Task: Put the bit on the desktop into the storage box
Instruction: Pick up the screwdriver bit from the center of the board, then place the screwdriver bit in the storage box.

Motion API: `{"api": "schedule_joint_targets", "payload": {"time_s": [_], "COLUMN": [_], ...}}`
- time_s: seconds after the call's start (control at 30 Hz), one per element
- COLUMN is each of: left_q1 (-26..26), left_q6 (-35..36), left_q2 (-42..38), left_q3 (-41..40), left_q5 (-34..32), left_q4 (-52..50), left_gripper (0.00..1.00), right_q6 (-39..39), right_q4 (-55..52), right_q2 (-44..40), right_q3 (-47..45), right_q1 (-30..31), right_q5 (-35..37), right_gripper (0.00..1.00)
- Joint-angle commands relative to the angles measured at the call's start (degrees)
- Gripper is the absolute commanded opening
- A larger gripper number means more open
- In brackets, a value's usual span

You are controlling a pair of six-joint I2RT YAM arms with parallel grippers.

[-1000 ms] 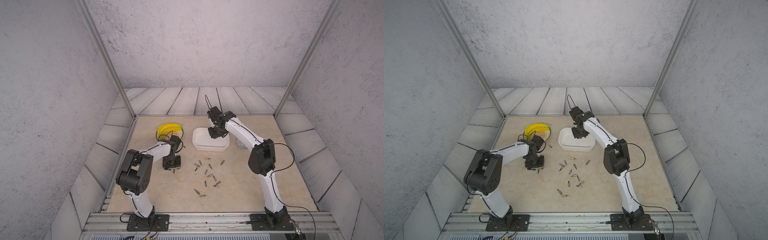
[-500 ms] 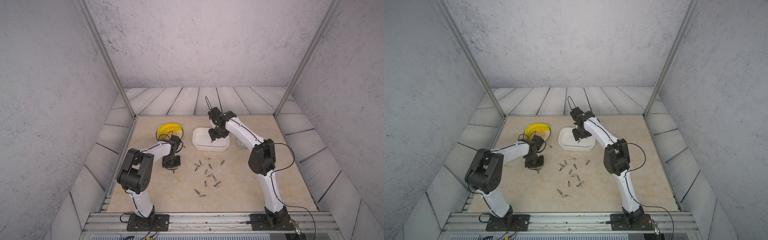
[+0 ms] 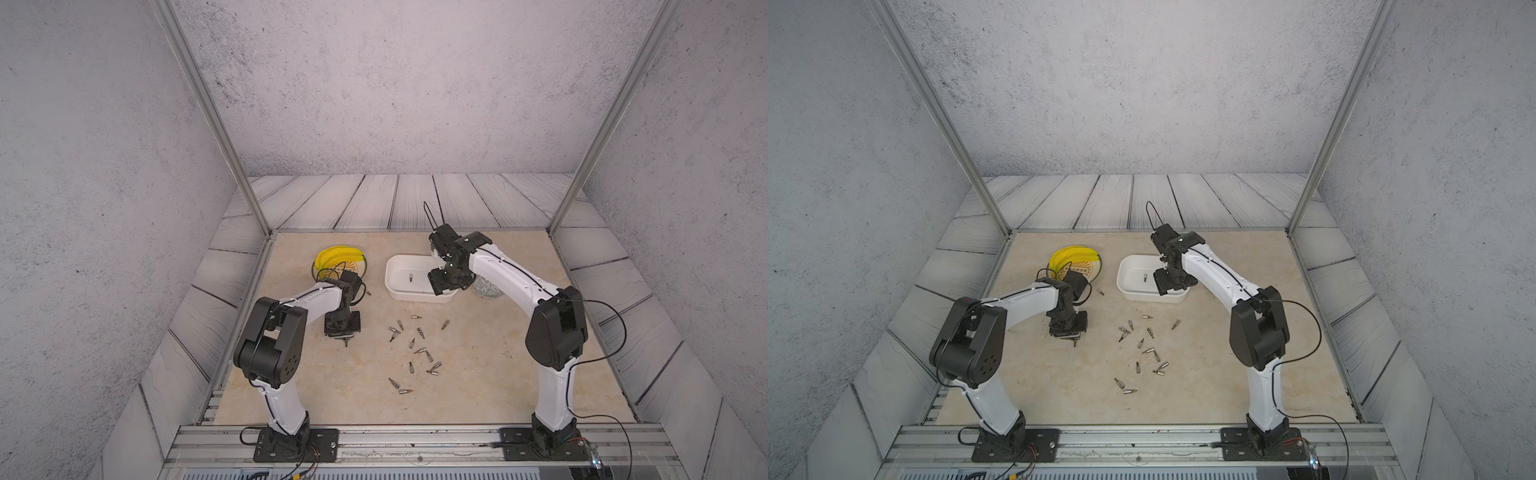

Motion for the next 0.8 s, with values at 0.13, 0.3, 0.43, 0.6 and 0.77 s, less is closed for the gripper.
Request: {"api": "schedule_joint_targets", "payload": {"time_s": [0.13, 0.3, 0.43, 0.6, 0.77], "left_q1": [-0.20, -0.71, -1.42, -2.40, -5.16], "left_q6": [1.60, 2.70, 3.45, 3.92, 3.58], "left_q2": [-3.53, -4.42, -0.75, 9.34, 18.16], "left_q3": [6.99, 17.31, 27.62, 40.43, 51.98], "left_q5": [3.28, 4.72, 6.09, 10.46, 11.39], "left_q4": [-5.66, -9.77, -11.82, -12.72, -13.67], "left_gripper": [0.00, 0.00, 0.00, 0.00, 0.00], "right_q6": [2.12, 2.91, 3.64, 4.63, 5.25], "right_q4": [3.73, 4.79, 5.14, 5.39, 4.67], "right_q2": [-7.42, -10.31, -12.52, -16.77, -19.94], "right_q3": [-9.11, -13.68, -16.94, -21.07, -23.13], "right_q1": [-0.11, -0.19, -0.15, -0.16, -0.16], "right_q5": [0.85, 0.76, 0.66, 0.89, 0.87], "right_gripper": [0.74, 0.74, 0.74, 0.75, 0.75]}}
